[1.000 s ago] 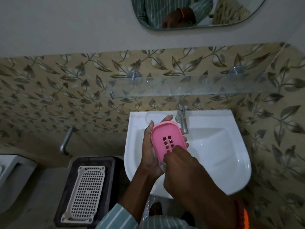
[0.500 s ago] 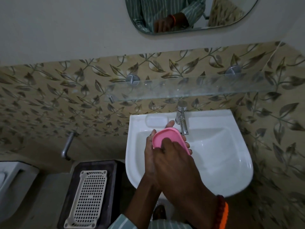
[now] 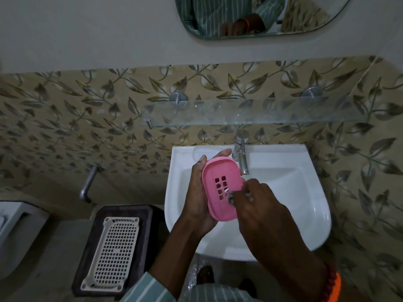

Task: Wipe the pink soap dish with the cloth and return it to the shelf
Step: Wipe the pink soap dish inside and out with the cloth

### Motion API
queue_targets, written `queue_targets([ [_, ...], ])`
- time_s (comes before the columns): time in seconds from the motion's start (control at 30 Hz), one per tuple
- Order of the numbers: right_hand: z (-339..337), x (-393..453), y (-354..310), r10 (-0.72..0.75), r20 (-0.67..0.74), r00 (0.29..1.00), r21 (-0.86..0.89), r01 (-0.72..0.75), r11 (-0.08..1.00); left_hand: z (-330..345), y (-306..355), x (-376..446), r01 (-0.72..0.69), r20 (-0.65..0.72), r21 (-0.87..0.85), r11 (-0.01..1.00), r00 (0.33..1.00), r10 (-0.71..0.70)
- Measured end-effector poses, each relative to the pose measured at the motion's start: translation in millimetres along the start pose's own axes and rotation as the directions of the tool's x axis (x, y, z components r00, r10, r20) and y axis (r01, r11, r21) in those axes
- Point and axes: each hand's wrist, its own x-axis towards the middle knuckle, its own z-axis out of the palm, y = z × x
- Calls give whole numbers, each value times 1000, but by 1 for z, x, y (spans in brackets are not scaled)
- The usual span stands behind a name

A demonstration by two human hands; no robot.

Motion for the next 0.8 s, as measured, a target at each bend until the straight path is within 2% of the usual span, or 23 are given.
queue_targets([
  [0.07, 10, -2, -3, -11, 36, 999, 66, 9, 998, 2, -2, 2, -20, 22, 35, 999, 1000, 19],
  [0.13, 20, -3, -5, -63, -25, 998, 158, 66, 985, 7, -2, 1, -6, 28, 35, 999, 1000, 5],
  [0.23, 23, -2, -4, -56, -92, 994, 345, 85, 935, 4, -3, -1, 10, 17, 32, 999, 1000, -10],
  [0.3, 21, -3, 0, -89, -68, 994, 315, 106, 943, 2, -6, -3, 26, 15, 43, 999, 1000, -26],
  [0.4, 20, -8, 7, -78, -27, 997, 156, 81, 984, -1, -12, -6, 59, 3, 37, 998, 998, -60],
  [0.5, 14, 3, 14, -86, -100, 991, 62, 92, 994, -2, -19, -10, 94, 13, 30, 995, 995, -95],
  [0.63, 8, 16, 9, -87, -145, 986, 169, 111, 979, -1, -24, -14, 115, 10, 12, 993, 993, -115],
  [0.8, 16, -11, 0, -108, -38, 993, 313, 115, 943, -7, -15, -12, 102, 9, 0, 995, 995, -102],
])
